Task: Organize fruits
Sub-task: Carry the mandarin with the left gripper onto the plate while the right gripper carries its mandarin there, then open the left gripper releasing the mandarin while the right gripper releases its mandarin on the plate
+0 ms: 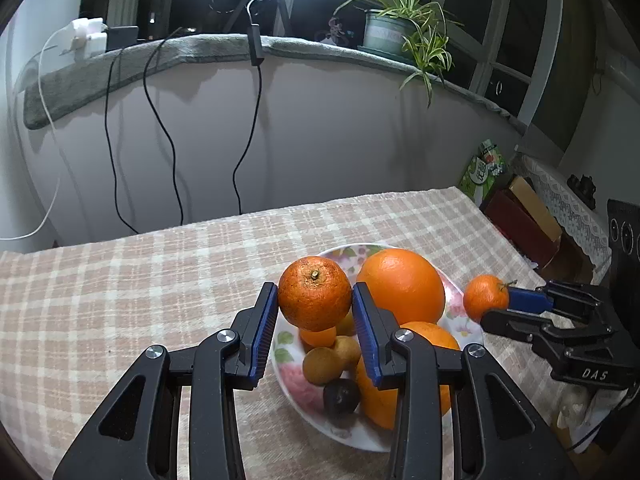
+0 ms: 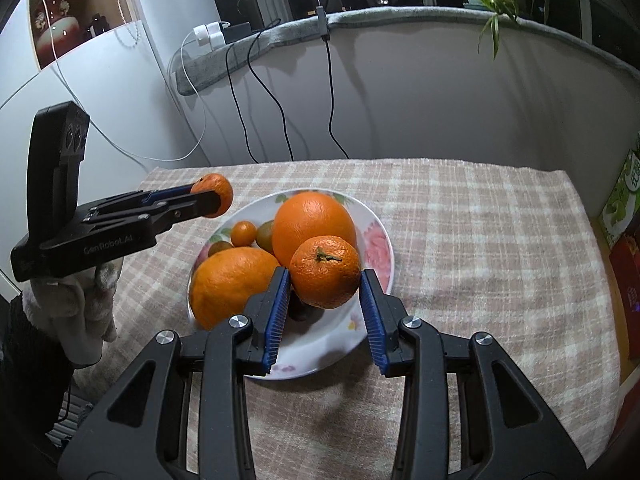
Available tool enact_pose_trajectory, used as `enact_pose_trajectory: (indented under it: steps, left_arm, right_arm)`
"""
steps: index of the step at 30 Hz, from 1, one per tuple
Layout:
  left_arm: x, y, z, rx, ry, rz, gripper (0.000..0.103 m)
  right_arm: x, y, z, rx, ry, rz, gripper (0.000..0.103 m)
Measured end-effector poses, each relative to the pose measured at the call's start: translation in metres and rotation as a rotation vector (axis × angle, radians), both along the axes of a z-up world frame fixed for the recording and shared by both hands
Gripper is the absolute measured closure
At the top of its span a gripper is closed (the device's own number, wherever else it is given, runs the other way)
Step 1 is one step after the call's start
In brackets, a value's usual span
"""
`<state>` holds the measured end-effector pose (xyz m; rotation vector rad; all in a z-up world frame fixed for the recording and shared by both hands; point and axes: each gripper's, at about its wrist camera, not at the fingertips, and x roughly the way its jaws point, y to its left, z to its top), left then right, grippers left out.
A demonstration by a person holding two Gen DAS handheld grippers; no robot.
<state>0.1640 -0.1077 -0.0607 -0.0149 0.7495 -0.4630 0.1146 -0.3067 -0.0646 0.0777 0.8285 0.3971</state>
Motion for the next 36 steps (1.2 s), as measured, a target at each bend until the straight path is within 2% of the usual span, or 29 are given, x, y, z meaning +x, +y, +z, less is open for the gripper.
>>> enact_pose_trajectory:
  steps: [36]
  left_arm:
    - [0.005,-0.011,-0.008,0.017,0.028,-0.02,0.066]
  right_arm:
    - [0.001,0.006,-0.015,-0.013,0.055,0.013,0.065]
